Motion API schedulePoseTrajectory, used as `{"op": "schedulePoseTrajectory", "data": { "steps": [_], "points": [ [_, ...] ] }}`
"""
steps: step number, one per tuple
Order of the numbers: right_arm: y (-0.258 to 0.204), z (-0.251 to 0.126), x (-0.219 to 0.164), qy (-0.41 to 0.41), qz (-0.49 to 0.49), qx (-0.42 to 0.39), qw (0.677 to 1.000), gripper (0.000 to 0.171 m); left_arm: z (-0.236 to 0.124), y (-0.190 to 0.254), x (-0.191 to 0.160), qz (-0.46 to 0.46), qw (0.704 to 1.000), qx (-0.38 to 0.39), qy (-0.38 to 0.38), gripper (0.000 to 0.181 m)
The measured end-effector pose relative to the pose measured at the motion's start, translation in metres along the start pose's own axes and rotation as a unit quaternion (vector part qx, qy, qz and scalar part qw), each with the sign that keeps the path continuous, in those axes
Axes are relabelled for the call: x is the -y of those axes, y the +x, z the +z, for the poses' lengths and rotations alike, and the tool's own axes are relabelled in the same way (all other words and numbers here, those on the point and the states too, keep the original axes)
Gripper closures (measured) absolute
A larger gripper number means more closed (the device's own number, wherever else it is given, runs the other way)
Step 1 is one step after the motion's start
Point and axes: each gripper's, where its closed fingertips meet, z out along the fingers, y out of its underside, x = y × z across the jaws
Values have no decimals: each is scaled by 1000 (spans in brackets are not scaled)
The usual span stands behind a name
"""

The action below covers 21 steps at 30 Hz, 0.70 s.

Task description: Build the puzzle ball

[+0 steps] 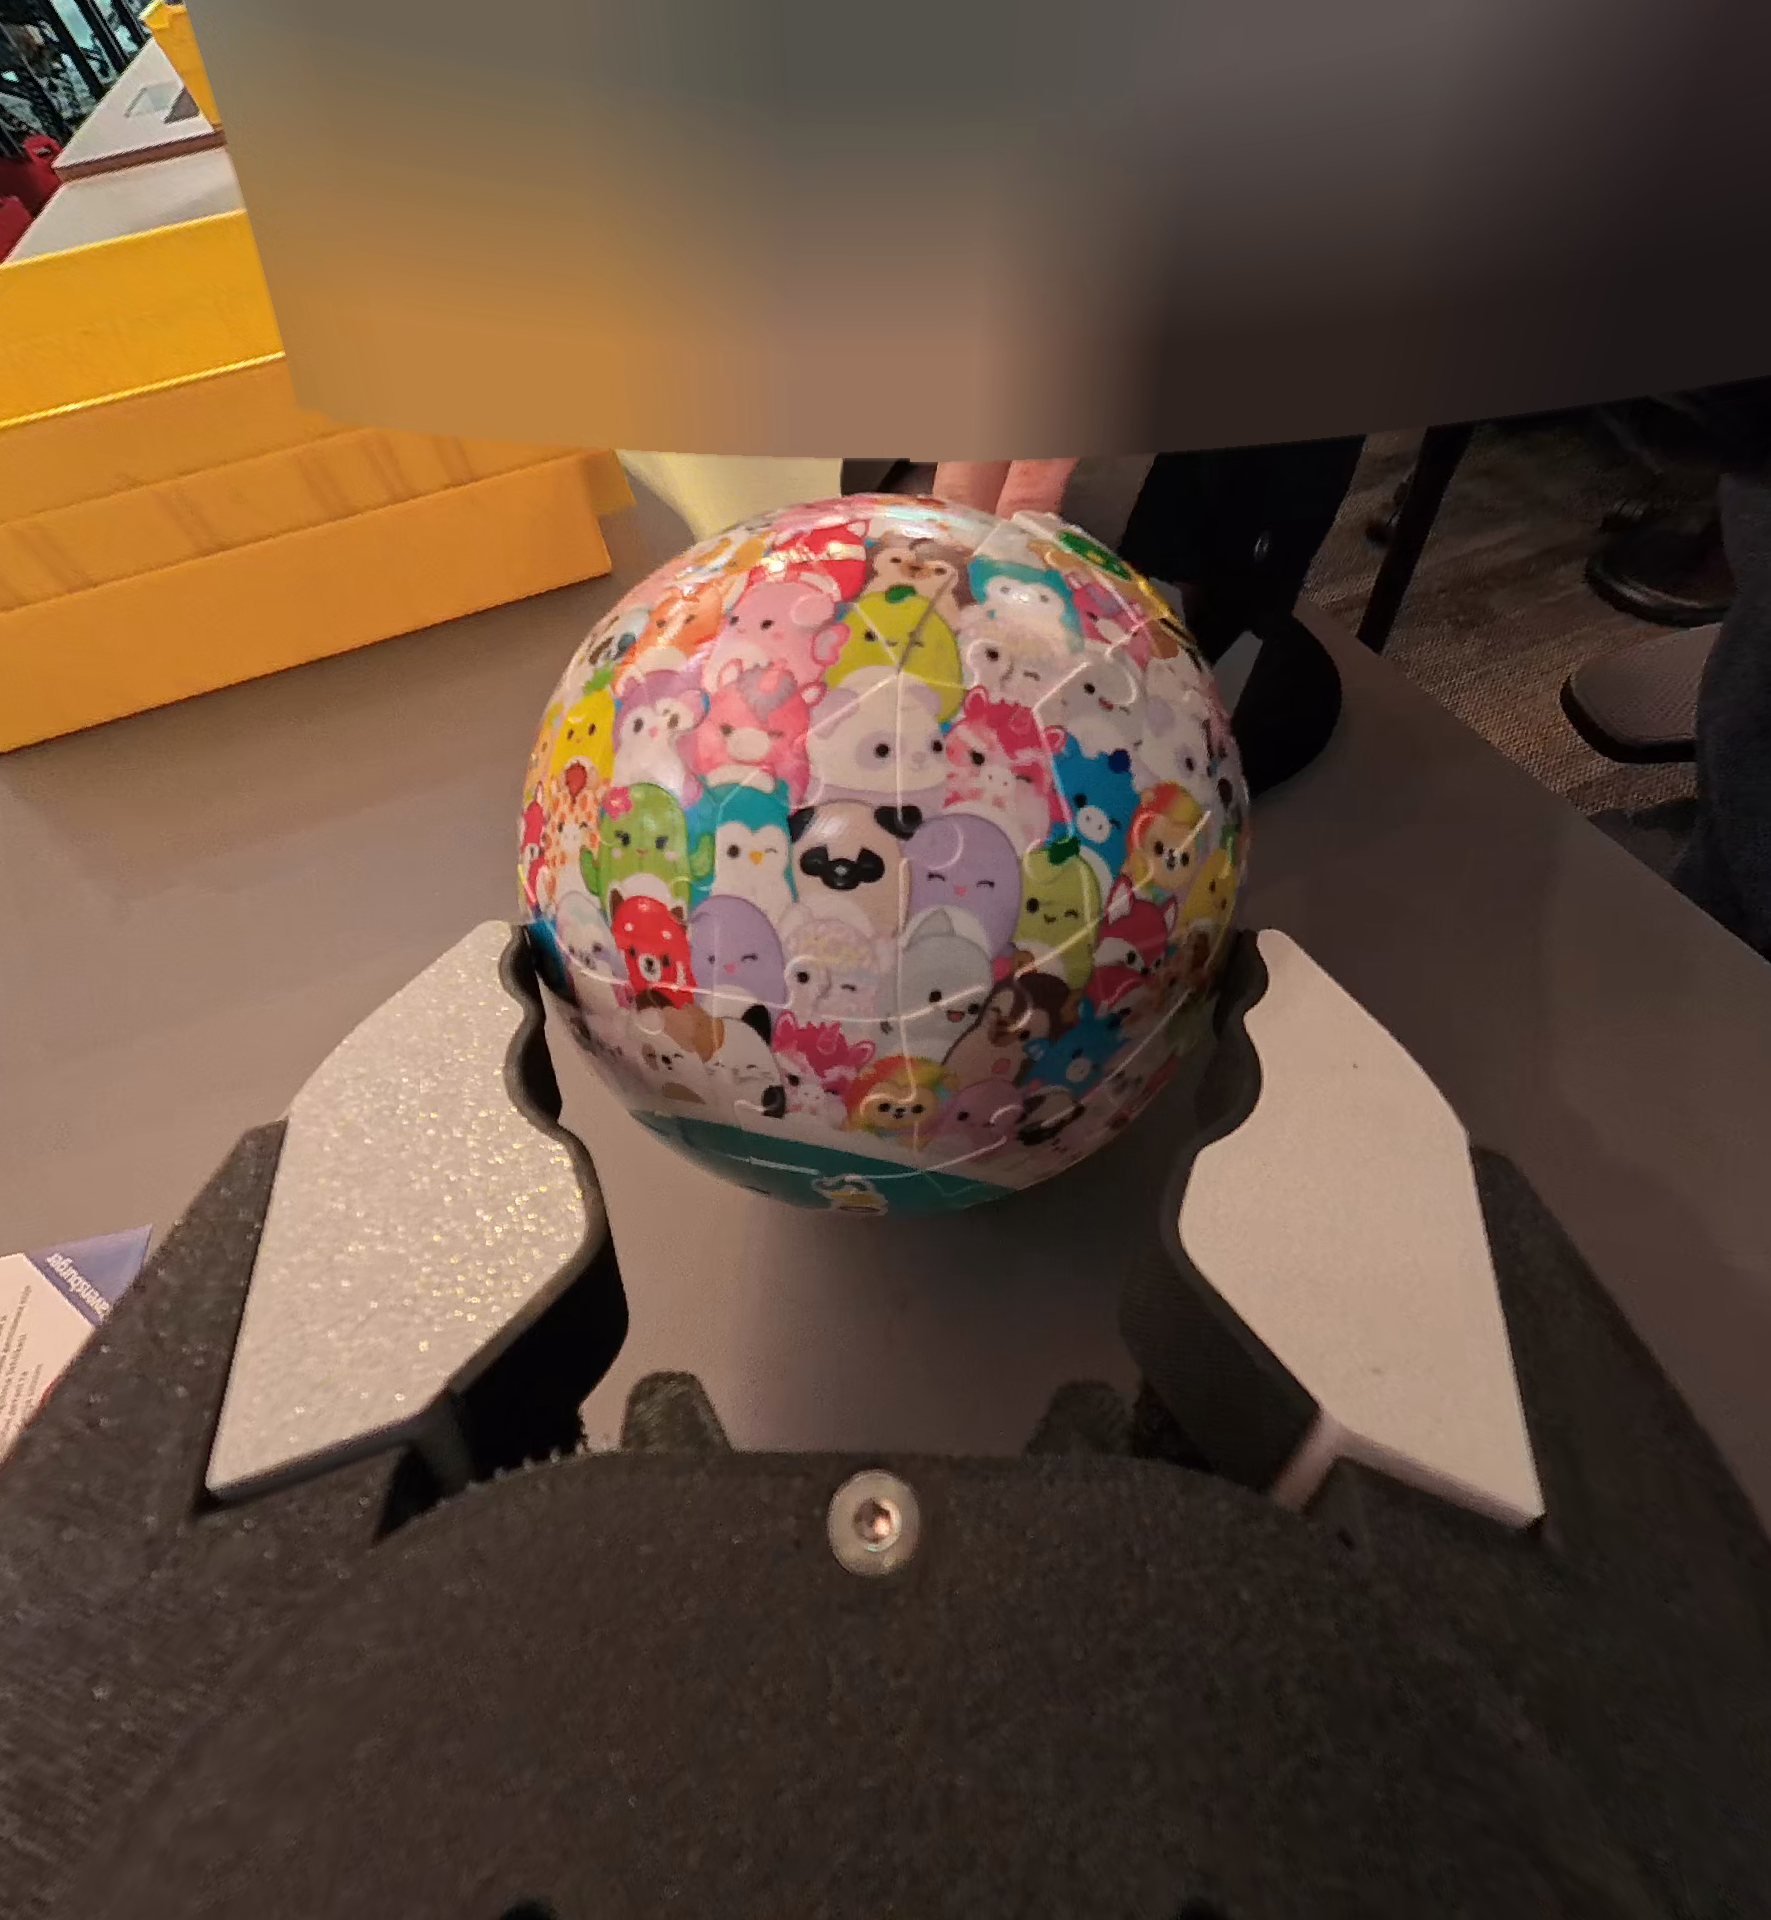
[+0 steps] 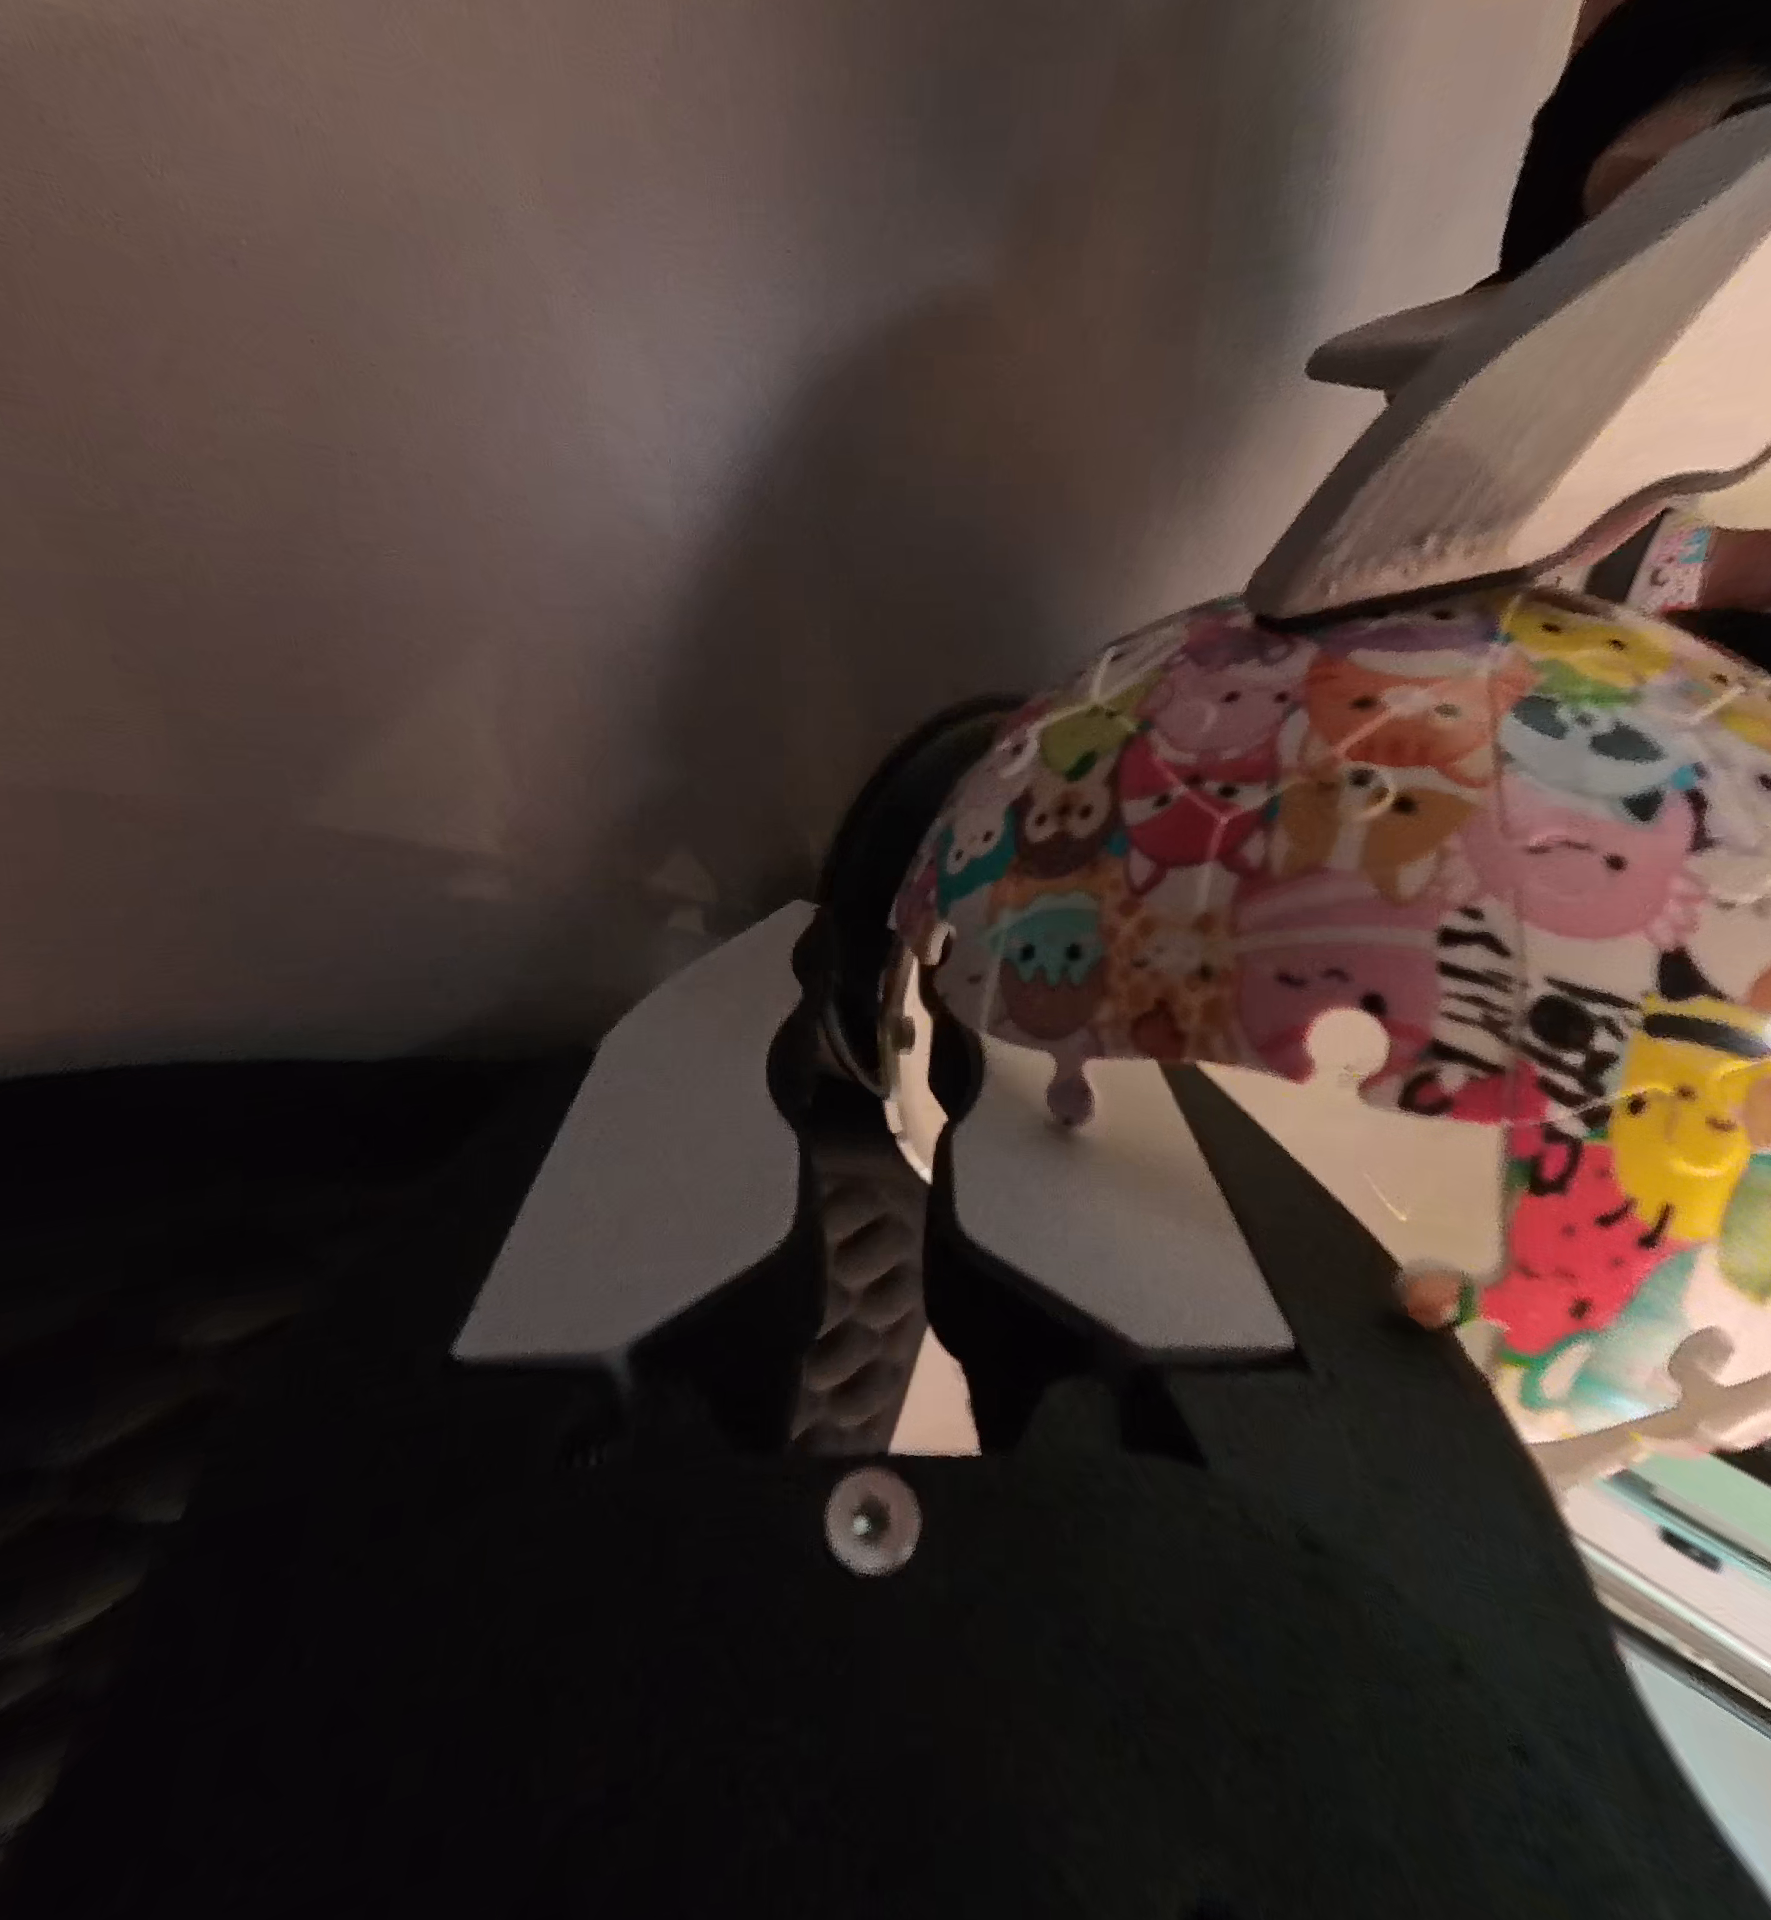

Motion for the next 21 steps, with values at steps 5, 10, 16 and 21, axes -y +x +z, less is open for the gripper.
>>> {"op": "schedulePoseTrajectory", "data": {
  "steps": [5, 10, 16, 21],
  "points": [
    [2, 0, 0, 8, -7, -9, 1000, 157, 0, 0, 0, -1, 1000, -1, 2, 60],
    [8, -3, -1, 11, -12, -45, 999, 154, 0, -1, 0, -6, 1000, 2, 3, 60],
    [5, -3, 1, 32, -33, -51, 998, 163, 1, -2, 1, -9, 1000, 4, 6, 60],
    [6, -2, 1, 32, -52, -62, 996, 164, 1, -1, 2, -7, 1000, 4, 7, 60]
  ]
}}
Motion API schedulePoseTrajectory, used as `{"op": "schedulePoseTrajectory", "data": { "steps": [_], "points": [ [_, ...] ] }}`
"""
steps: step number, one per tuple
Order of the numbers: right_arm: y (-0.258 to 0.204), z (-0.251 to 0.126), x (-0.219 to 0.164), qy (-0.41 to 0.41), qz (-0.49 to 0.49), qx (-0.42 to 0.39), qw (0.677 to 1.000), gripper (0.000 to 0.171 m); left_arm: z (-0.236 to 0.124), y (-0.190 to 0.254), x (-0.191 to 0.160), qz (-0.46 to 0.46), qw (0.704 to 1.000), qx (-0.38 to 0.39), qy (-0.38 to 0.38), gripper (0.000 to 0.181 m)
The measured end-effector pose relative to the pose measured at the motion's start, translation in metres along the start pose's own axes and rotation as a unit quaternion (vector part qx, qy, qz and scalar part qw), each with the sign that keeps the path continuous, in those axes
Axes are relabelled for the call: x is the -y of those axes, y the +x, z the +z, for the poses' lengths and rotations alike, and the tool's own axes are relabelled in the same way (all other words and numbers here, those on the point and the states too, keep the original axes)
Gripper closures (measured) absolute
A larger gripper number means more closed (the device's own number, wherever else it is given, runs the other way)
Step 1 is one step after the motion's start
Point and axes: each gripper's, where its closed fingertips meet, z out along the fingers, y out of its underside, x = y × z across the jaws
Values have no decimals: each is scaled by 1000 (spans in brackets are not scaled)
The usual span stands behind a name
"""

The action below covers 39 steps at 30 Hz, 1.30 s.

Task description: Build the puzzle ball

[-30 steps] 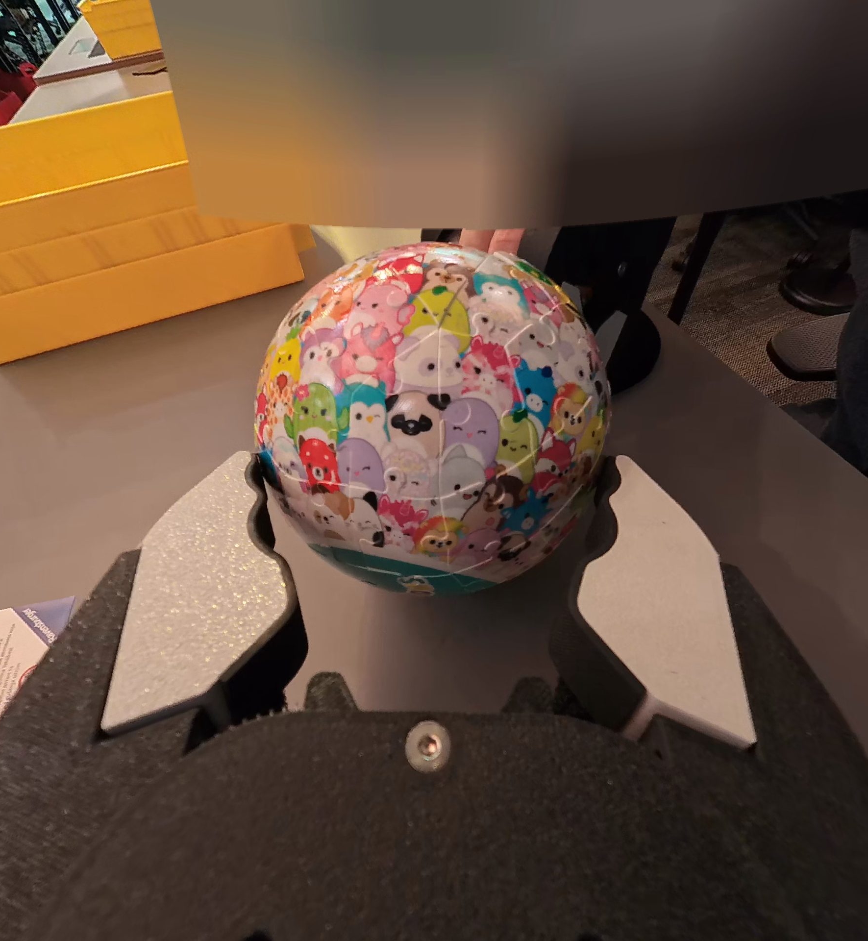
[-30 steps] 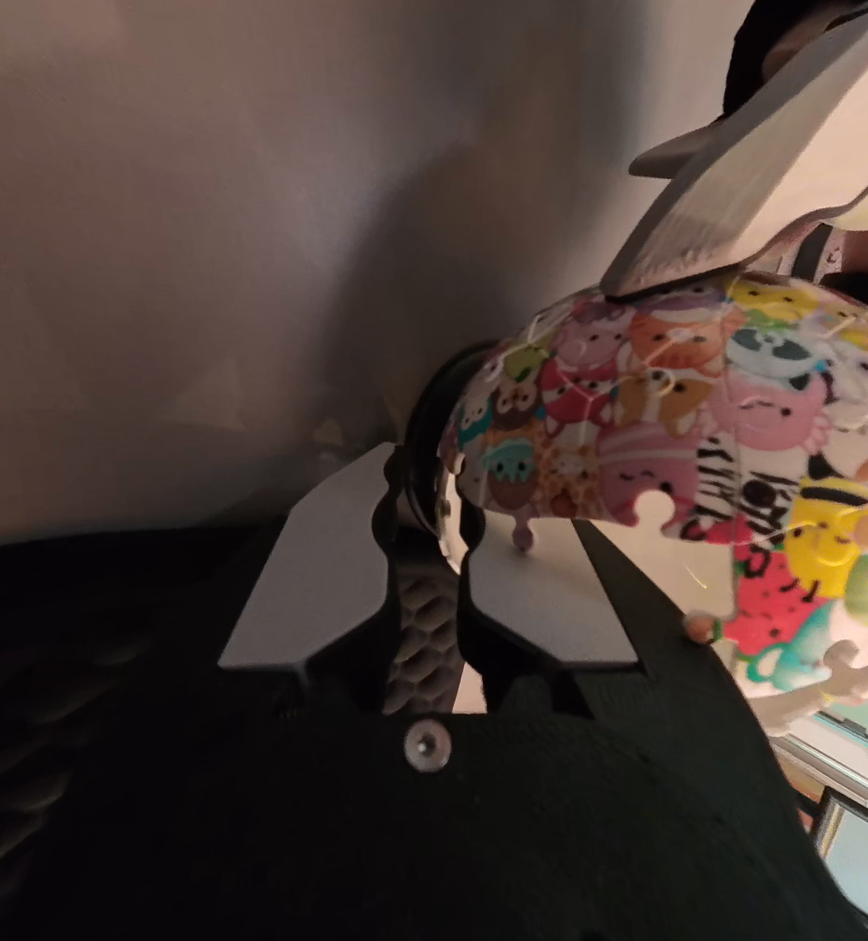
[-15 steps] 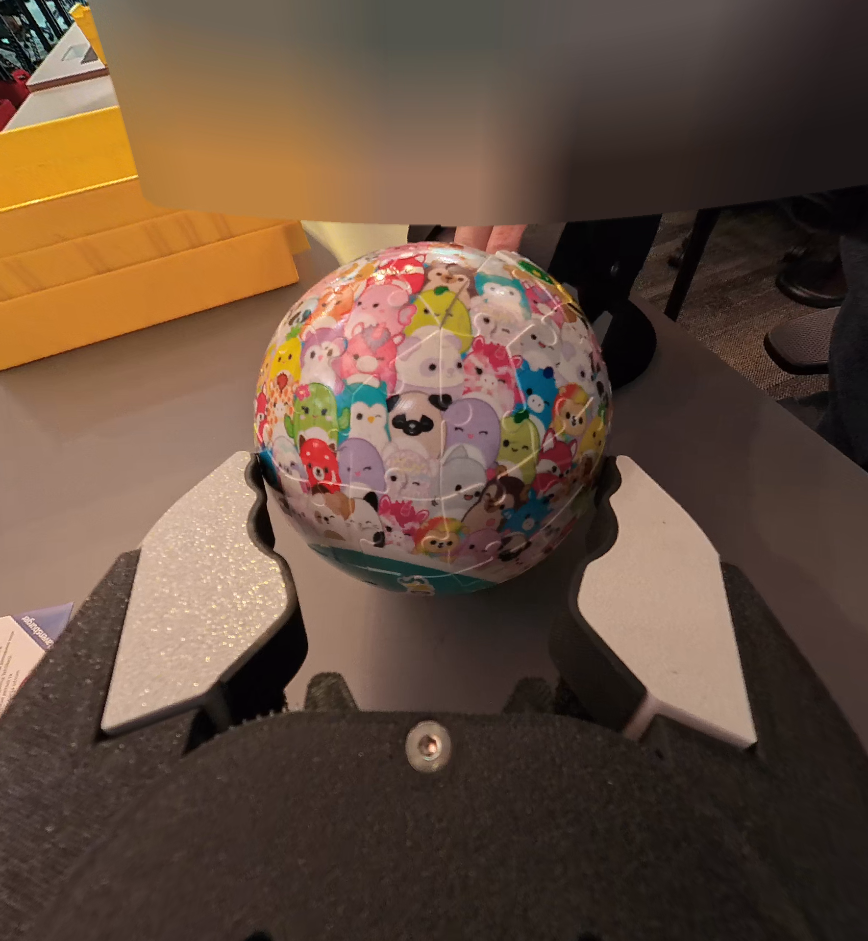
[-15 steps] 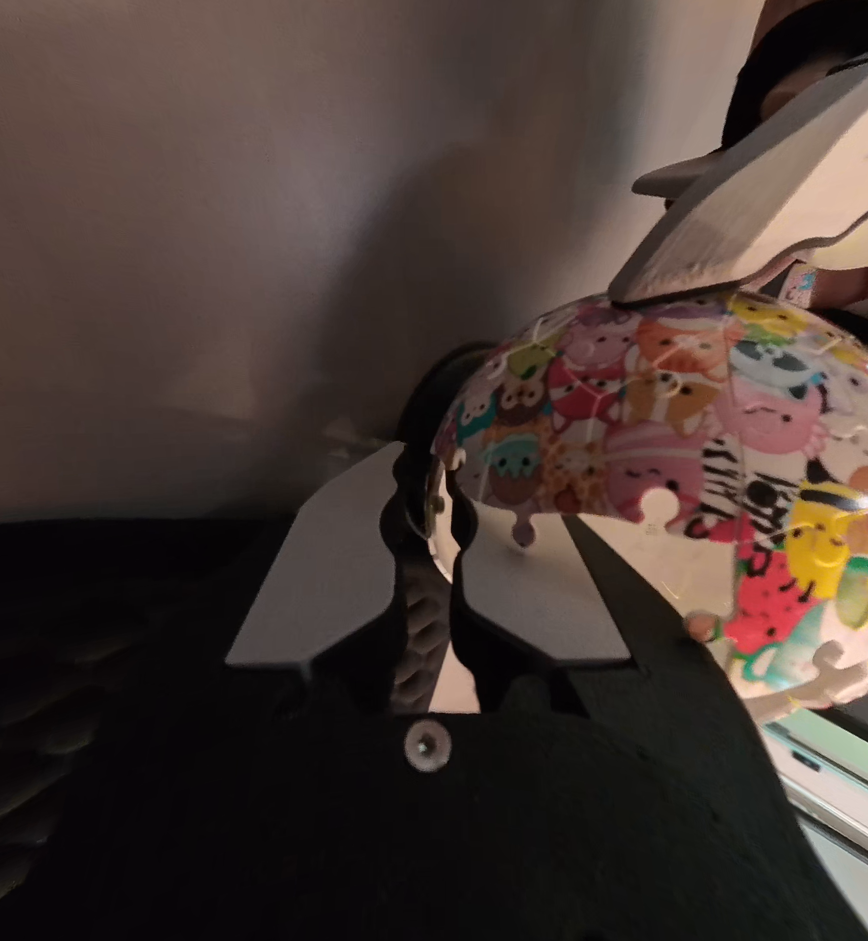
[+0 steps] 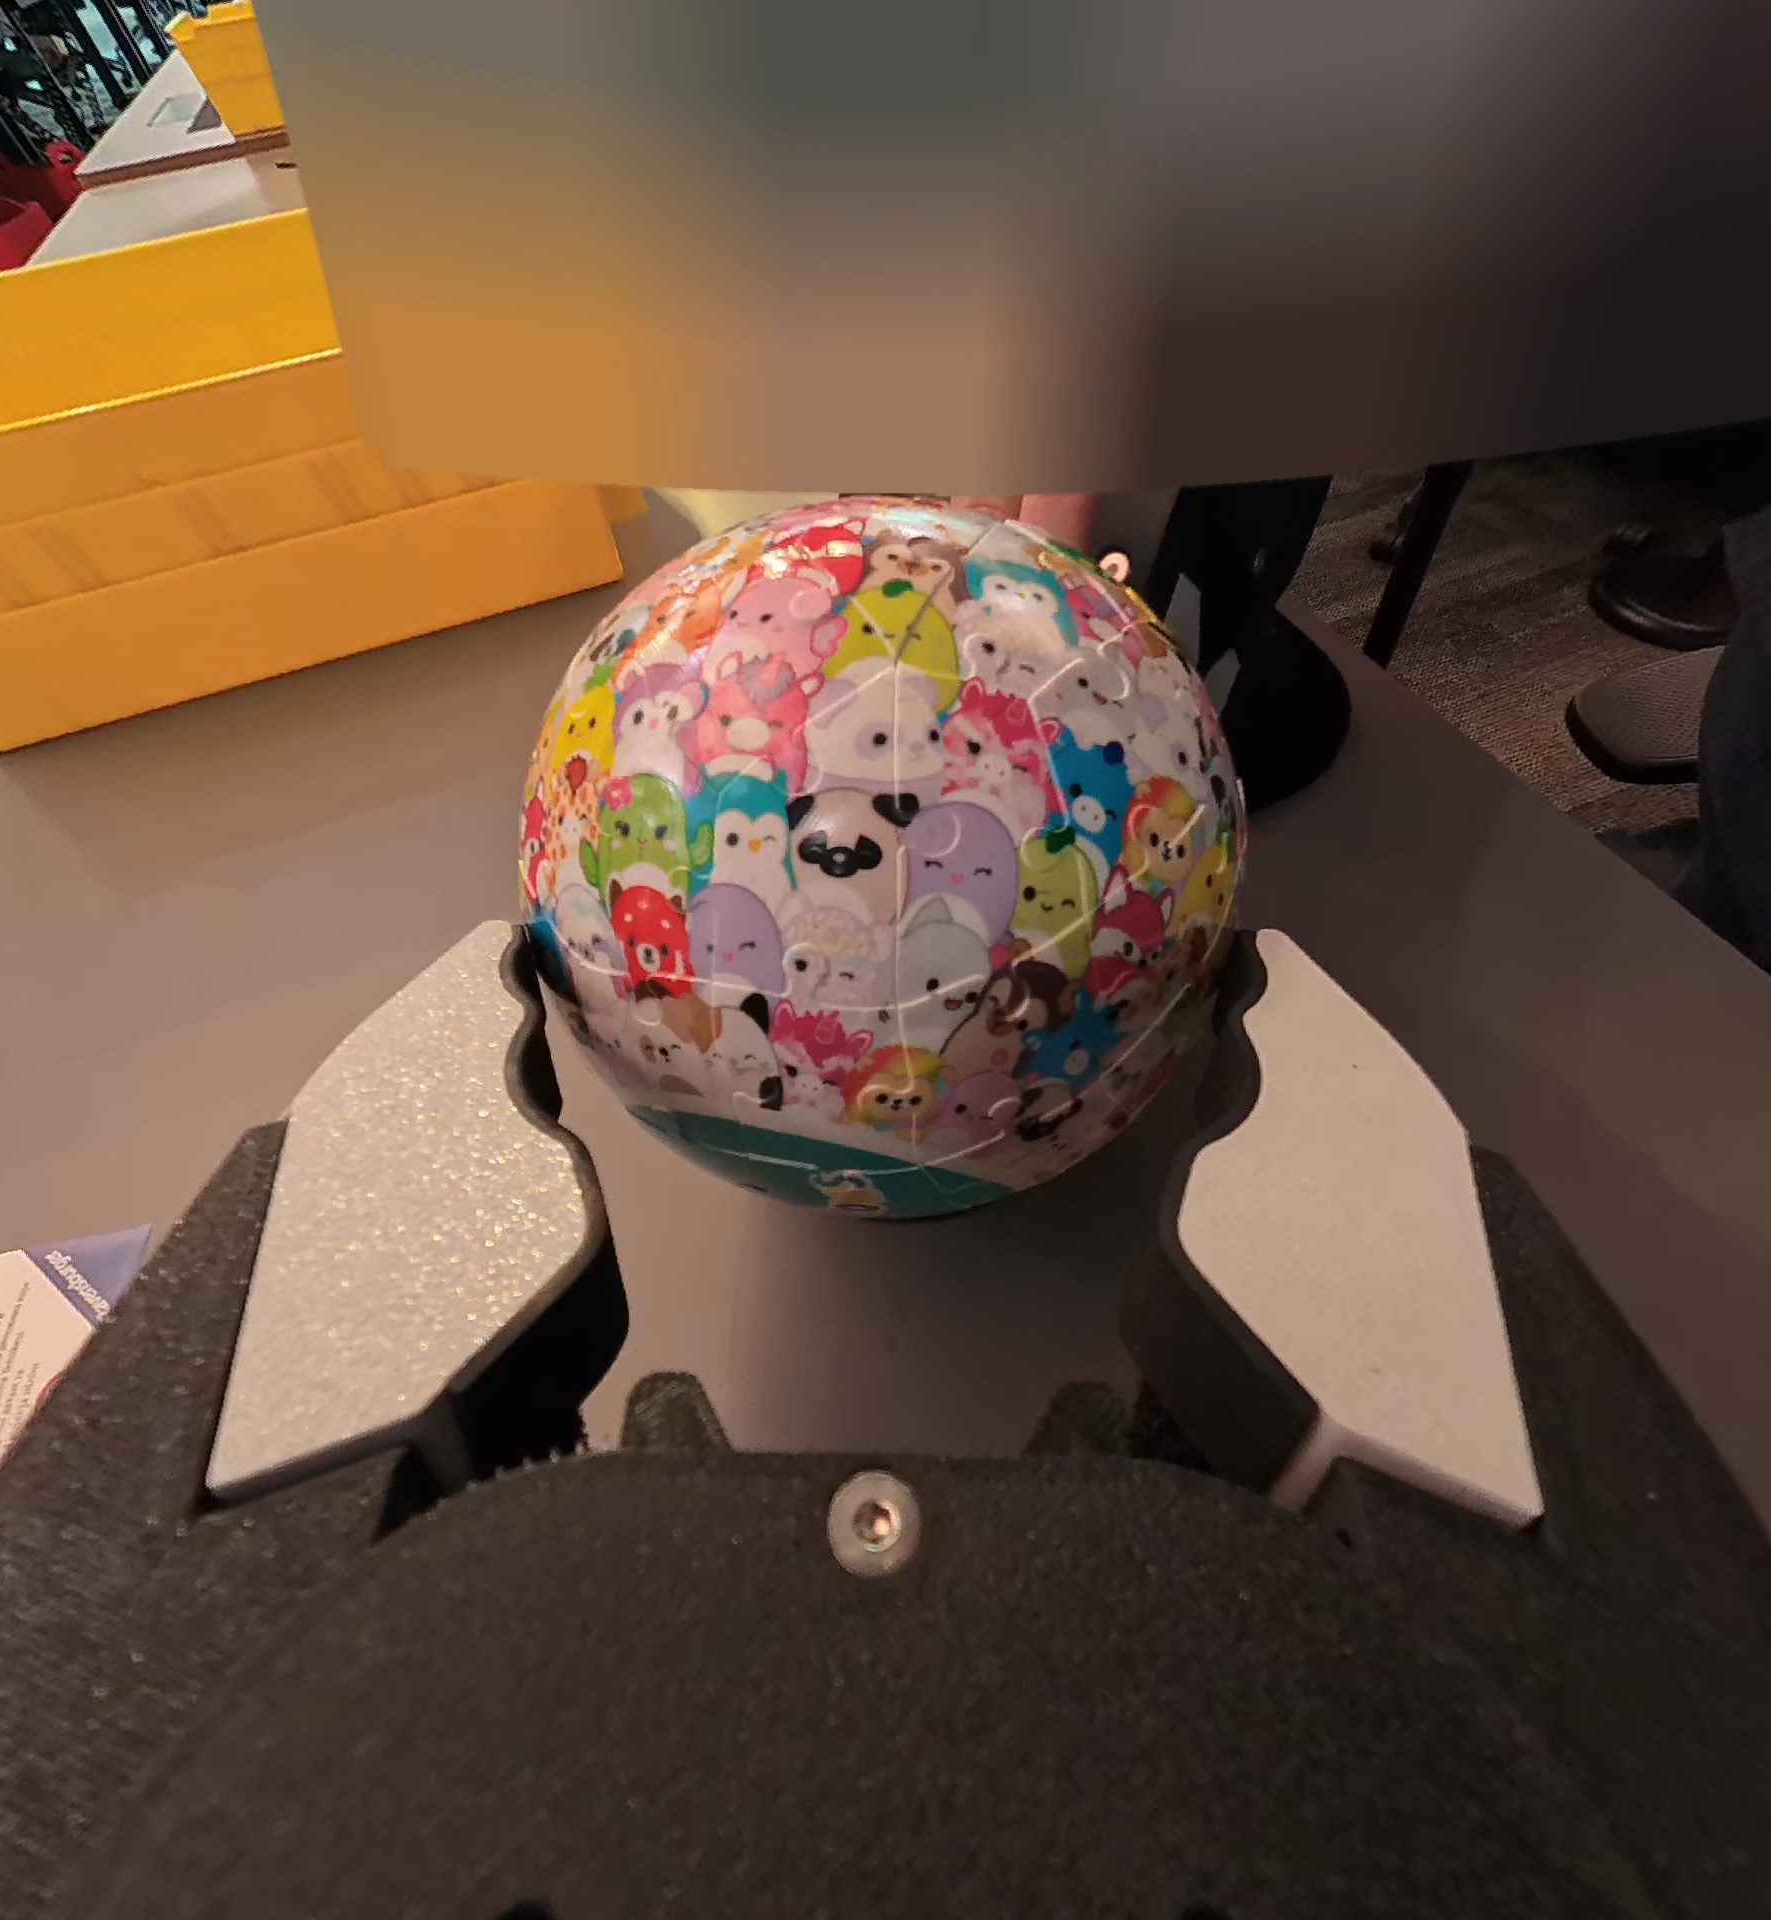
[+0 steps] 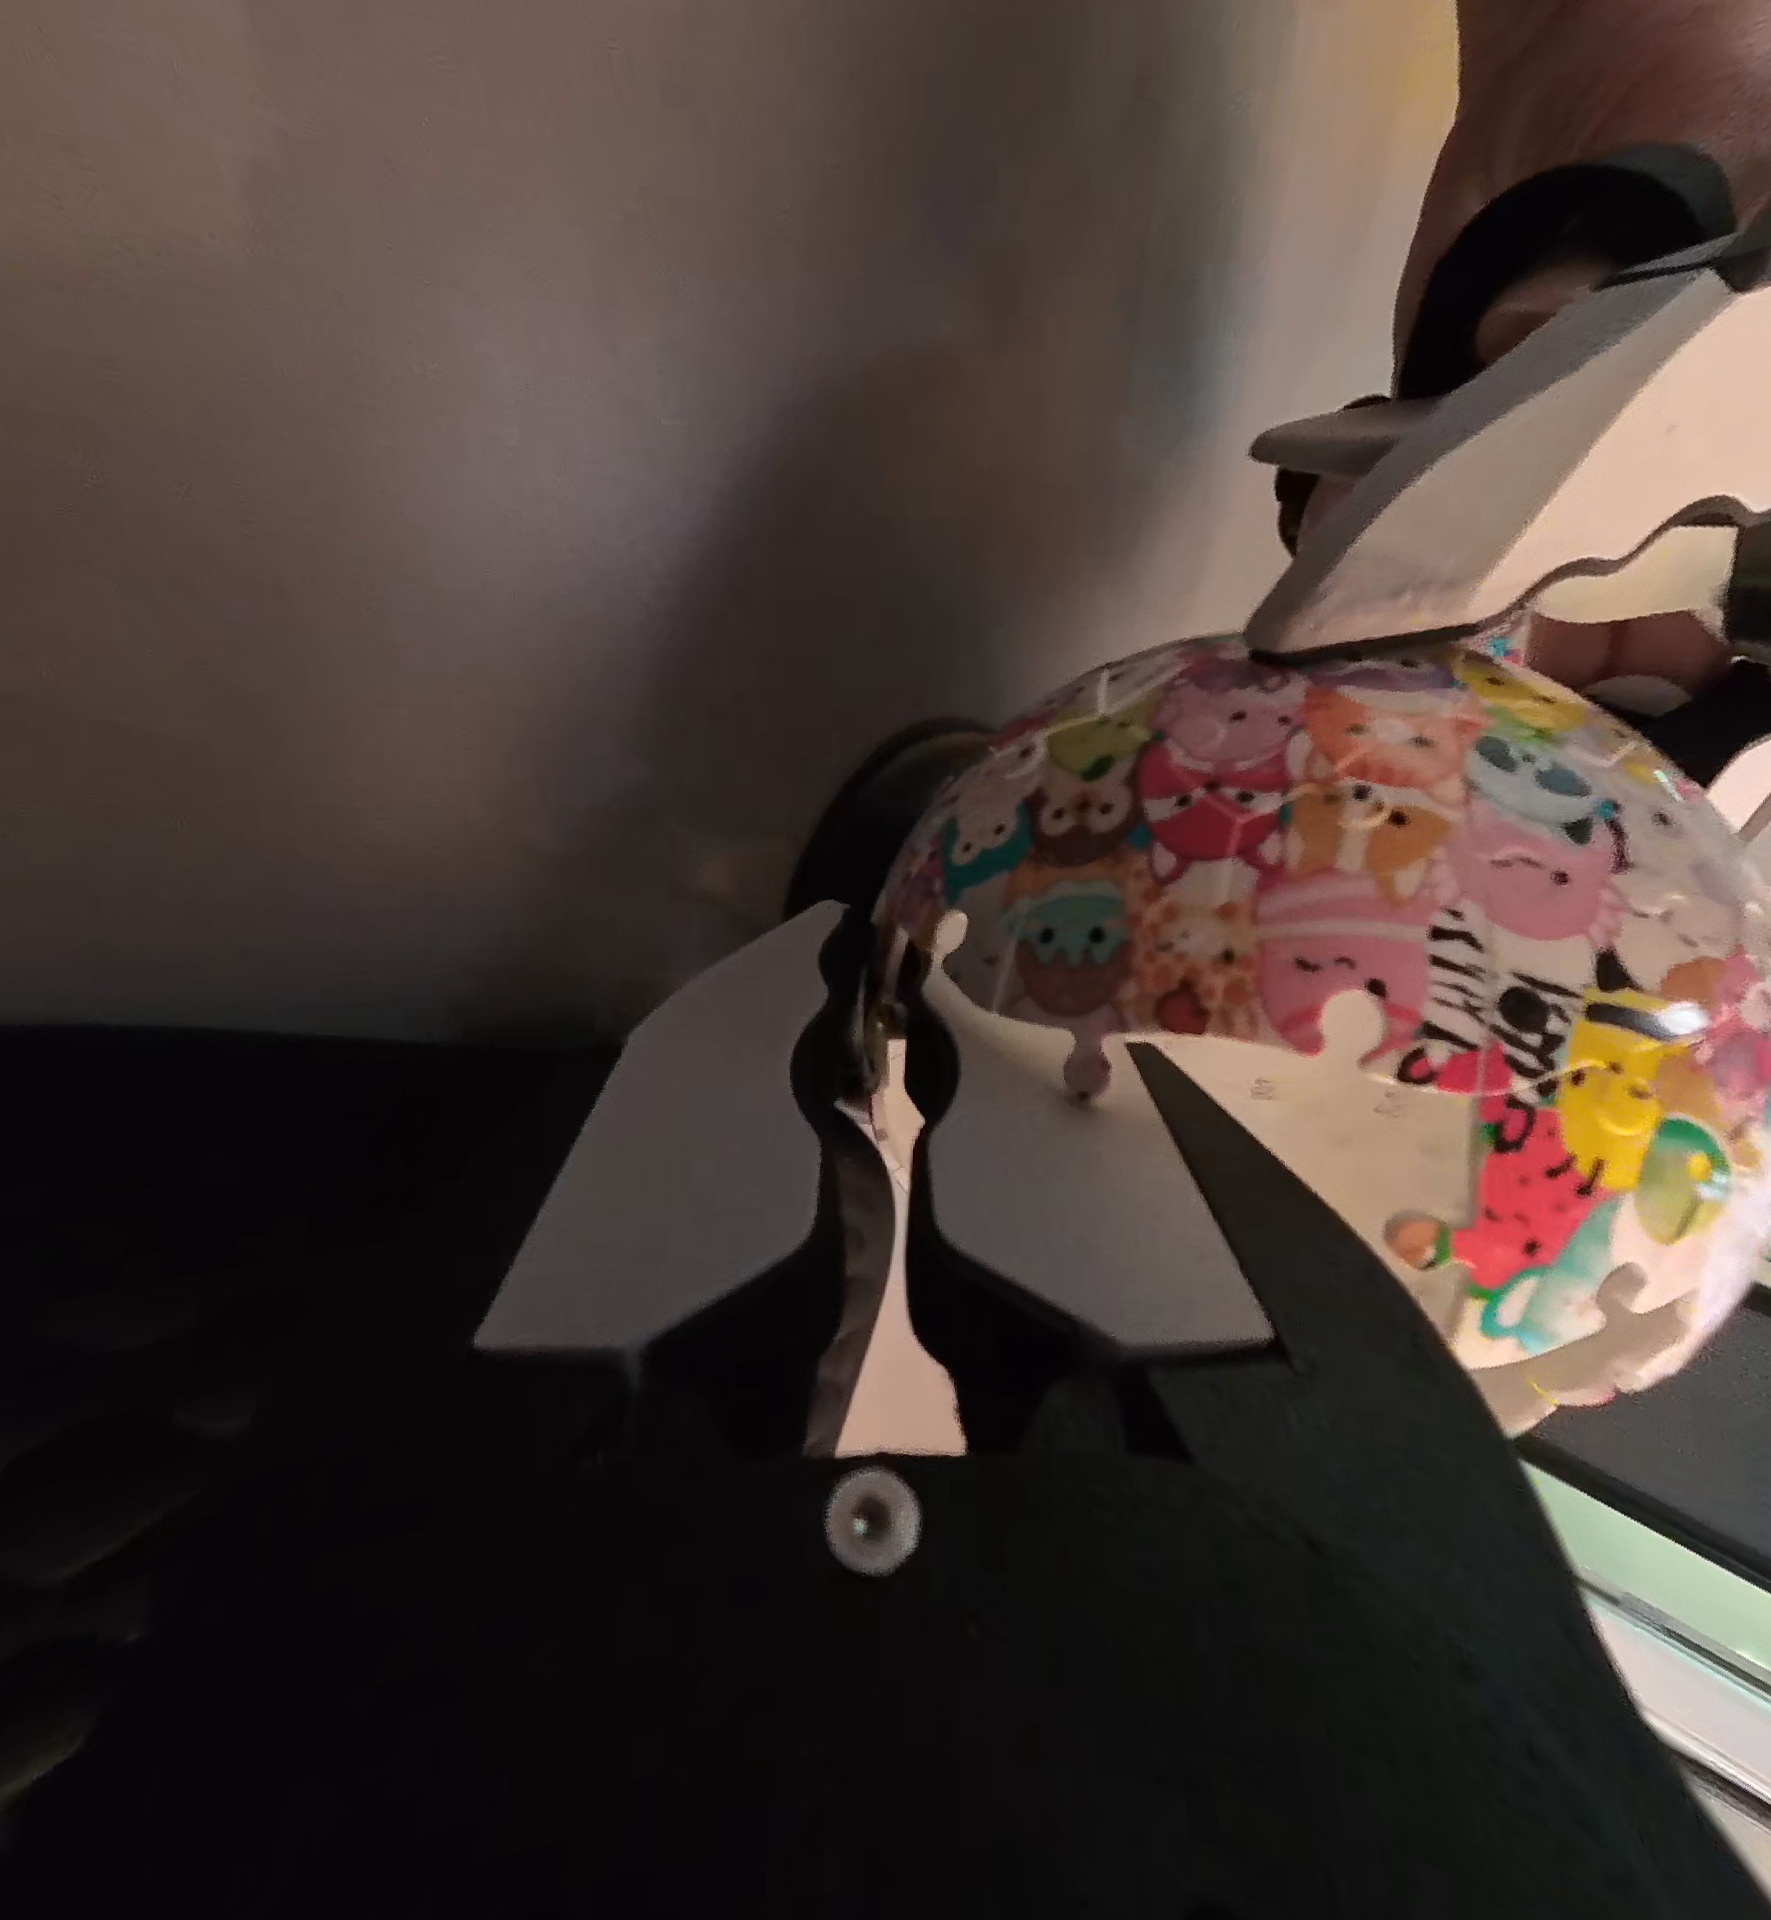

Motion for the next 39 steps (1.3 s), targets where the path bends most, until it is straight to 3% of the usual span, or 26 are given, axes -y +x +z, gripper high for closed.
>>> {"op": "schedulePoseTrajectory", "data": {
  "steps": [14, 18, 27, 33, 39],
  "points": [
    [8, -8, -5, -50, 32, -76, 995, 154, -1, 0, -2, -8, 1000, 3, 3, 60],
    [4, -12, 2, -22, 85, -48, 995, 148, -1, 0, -2, -10, 1000, 3, 3, 60],
    [2, -15, 6, -22, 147, -21, 989, 153, -1, 0, -3, -15, 1000, 1, 3, 61],
    [6, -17, 3, -31, 101, -45, 993, 160, -1, 1, -3, -18, 1000, 0, 0, 60],
    [9, -27, -3, -41, 60, -59, 996, 153, -1, 0, -4, -17, 1000, 1, -3, 61]
  ]
}}
